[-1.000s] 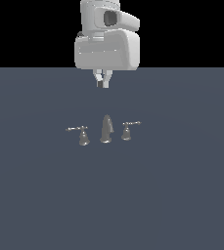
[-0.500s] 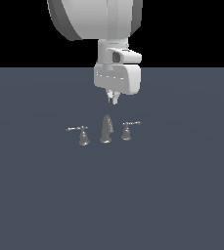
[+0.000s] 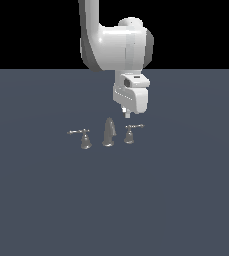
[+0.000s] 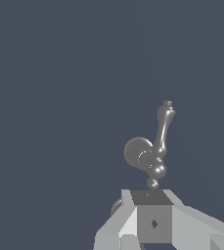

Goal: Turn on the faucet by rotating a designated handle.

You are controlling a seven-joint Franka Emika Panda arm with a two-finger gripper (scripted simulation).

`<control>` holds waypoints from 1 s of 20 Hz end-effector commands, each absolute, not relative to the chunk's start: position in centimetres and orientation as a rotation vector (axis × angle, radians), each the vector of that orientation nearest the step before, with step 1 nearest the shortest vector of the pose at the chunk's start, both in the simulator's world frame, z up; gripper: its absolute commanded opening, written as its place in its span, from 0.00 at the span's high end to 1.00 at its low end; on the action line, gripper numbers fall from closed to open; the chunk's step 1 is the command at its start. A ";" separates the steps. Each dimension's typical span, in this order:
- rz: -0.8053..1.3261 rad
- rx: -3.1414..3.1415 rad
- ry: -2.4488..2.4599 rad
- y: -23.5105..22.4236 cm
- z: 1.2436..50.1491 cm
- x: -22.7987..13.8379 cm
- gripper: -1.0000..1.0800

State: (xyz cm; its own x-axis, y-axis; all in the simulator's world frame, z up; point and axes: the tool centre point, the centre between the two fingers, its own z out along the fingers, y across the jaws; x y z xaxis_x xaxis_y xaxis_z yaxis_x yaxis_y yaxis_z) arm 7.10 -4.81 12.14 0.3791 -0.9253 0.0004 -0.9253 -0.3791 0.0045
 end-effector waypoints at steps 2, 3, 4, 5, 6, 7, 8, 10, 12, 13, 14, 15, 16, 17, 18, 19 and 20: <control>0.000 2.547 -1.834 -6.3 10.4 8.5 1.00; 0.000 2.532 -1.854 -6.6 10.0 8.8 1.00; 0.000 2.519 -1.872 -7.0 9.6 9.0 1.00; 0.001 2.507 -1.889 -7.3 9.3 9.3 1.00; 0.001 2.495 -1.905 -7.6 9.0 9.5 1.00; 0.001 2.485 -1.919 -7.9 8.7 9.7 1.00; 0.001 2.476 -1.931 -8.1 8.5 9.9 1.00; 0.001 2.461 -1.951 -8.5 8.1 10.2 1.00; 0.001 2.451 -1.964 -8.8 7.8 10.4 1.00; 0.001 2.447 -1.969 -8.9 7.7 10.4 1.00; 0.000 2.445 -1.972 -8.9 7.7 10.5 1.00; 0.000 2.444 -1.973 -9.0 7.6 10.5 1.00; 0.000 2.444 -1.973 -8.9 7.6 10.5 1.00; 0.000 2.444 -1.973 -8.9 7.6 10.5 1.00; 0.000 2.444 -1.973 -8.9 7.6 10.5 1.00; 0.000 2.444 -1.973 -8.9 7.6 10.5 1.00; 0.000 2.444 -1.973 -9.0 7.7 10.5 1.00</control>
State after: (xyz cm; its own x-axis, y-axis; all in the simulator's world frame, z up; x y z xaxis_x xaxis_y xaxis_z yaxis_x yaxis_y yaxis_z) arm 10.49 -8.95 7.64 0.2111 -0.9775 0.0003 -0.9775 -0.2111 0.0004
